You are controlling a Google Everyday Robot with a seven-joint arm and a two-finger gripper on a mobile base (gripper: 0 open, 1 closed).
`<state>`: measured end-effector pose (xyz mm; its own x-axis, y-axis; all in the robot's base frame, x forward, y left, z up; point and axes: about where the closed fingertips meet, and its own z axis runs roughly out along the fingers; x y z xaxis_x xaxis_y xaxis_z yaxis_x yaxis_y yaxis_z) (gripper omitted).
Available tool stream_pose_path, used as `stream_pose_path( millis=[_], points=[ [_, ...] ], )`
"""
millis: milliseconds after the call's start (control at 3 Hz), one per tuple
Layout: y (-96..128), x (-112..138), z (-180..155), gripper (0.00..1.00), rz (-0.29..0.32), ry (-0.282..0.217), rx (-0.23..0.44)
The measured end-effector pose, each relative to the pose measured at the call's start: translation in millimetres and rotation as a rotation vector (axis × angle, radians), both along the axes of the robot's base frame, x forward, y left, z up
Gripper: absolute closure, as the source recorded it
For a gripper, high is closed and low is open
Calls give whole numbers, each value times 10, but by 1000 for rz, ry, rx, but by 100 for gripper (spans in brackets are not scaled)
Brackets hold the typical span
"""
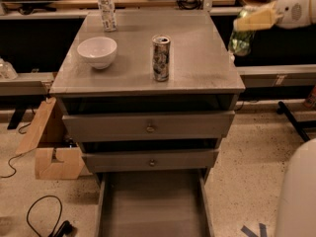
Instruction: Pick green can from bottom drawer and place on counter
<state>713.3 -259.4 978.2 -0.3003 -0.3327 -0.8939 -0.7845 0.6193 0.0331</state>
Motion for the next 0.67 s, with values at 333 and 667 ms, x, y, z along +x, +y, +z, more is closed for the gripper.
stream_pose_path(
  millis=[333,667],
  points=[
    [62,500,472,100,-105,-167,-3],
    [80,543,461,100,-113,-166,-2]
  ],
)
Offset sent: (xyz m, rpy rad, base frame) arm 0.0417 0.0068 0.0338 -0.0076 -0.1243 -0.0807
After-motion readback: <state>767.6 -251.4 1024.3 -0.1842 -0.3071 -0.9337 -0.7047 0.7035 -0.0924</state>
